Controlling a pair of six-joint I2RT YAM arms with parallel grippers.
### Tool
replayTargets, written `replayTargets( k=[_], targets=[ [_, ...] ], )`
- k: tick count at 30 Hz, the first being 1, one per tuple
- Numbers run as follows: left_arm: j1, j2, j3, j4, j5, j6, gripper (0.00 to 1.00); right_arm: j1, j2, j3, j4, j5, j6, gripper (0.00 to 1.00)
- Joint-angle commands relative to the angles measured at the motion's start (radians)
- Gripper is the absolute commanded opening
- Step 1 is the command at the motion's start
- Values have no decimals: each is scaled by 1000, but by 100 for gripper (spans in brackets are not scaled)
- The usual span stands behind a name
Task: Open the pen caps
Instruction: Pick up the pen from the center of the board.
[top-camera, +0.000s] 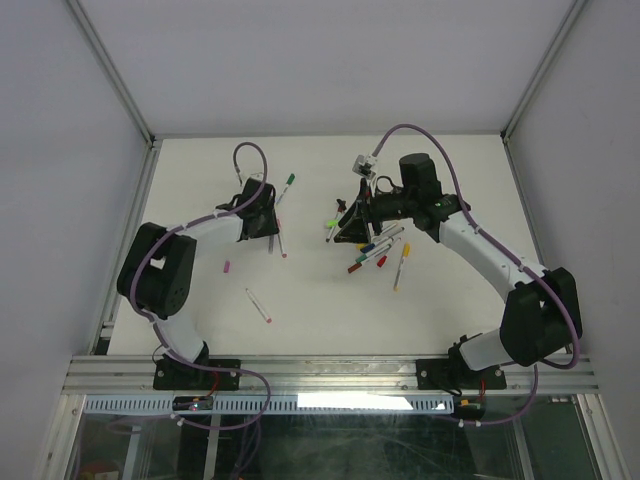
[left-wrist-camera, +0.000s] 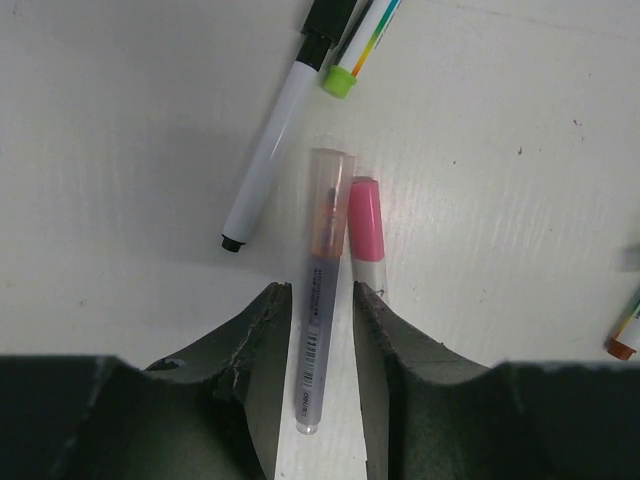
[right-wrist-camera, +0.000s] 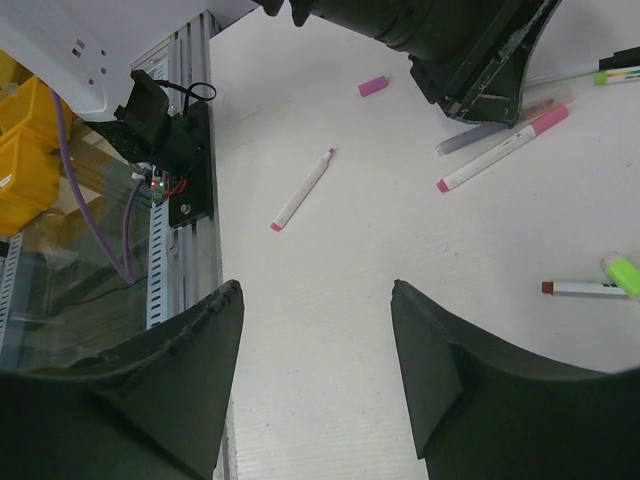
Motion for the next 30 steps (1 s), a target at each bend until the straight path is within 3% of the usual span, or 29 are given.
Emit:
replayTargets(
  k=[1,17,25,30],
  targets=[
    [-15,14,47,-4,-24,21,31,-4,1,12,41,-31,14,63],
    [-35,33,60,-53,-67,21,18,-4,0,14,43,-40,23,63],
    [-44,29,66,-76,-73,20,26,-4,-1,10,49,-48,31,64],
    [-49,38,63,-82,-77,18,26,-4,0,8,56,-55,40,64]
  ],
)
